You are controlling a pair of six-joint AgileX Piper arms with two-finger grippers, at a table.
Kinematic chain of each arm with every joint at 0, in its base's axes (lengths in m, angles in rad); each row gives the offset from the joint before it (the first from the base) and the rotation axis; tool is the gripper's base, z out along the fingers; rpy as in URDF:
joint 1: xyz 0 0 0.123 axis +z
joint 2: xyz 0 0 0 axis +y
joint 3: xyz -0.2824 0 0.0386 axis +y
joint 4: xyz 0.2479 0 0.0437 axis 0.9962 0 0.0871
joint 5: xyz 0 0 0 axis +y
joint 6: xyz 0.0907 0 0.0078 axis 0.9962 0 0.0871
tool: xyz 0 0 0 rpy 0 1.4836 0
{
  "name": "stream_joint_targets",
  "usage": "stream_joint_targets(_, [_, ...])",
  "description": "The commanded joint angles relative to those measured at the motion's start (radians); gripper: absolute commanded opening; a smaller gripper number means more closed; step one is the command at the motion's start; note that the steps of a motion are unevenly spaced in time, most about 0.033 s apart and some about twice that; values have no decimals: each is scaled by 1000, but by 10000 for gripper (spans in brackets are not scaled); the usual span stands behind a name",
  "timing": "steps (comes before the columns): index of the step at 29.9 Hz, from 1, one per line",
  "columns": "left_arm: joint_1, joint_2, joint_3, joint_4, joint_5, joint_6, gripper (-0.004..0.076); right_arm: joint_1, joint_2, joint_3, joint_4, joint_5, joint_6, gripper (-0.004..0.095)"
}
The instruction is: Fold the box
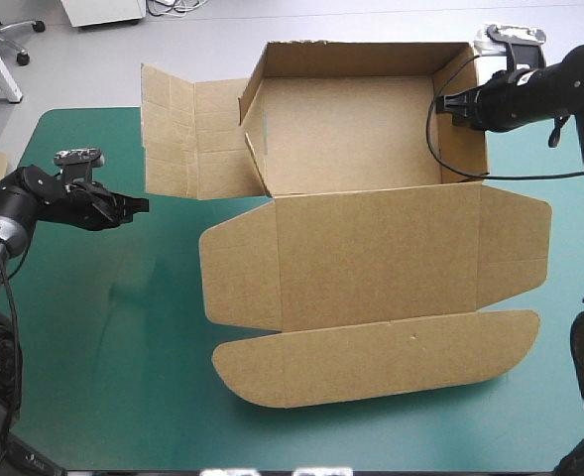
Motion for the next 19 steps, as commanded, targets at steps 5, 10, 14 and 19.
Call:
stream_joint_targets(5, [-2, -22, -31, -468, 46, 300, -13, -9, -48, -31, 128, -55, -11, -32])
stream_joint_targets(10, [-2, 4, -31, -691, 131, 415, -13, -9, -35, -31, 140, -43, -15, -32])
stream_joint_targets(14, [-2, 28, -31, -827, 205, 483, 1, -9, -28, -31, 142, -41, -15, -32])
stream_joint_targets(19, [-24, 45, -31, -984, 284, 559, 178, -9, -22, -31, 153, -34, -30, -32])
